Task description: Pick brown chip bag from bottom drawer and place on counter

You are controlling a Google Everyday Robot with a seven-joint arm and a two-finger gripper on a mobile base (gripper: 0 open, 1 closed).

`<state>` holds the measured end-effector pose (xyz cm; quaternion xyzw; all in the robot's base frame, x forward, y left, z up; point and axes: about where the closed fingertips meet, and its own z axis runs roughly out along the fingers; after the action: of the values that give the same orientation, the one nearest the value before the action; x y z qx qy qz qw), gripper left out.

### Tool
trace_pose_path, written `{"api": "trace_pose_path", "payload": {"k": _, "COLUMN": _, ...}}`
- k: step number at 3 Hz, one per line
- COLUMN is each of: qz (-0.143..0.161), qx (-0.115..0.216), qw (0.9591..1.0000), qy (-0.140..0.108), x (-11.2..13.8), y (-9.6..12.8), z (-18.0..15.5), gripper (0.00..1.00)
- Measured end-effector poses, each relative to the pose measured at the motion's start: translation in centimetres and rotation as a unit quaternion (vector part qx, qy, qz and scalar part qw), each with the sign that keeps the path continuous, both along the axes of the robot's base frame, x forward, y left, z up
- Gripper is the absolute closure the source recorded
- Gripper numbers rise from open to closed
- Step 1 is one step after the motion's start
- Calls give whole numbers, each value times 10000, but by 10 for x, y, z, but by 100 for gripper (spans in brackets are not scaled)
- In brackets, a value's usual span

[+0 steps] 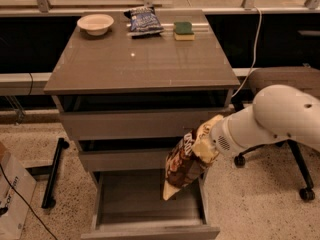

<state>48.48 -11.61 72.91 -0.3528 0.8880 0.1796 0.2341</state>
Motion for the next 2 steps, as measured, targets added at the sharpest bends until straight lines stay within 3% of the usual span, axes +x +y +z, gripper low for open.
{"api": "trace_pose_path", "payload": {"k": 1, "qz": 346, "qx": -291, "qw": 9948, "qy": -913, "x": 13, "y": -5, "z": 62, "gripper": 100}}
{"api": "trace_pose_path", "payload": {"k": 2, "qz": 747, "qx": -575, "qw": 9743, "qy": -2046, "x": 37, "y": -9, "z": 134, "gripper": 100}}
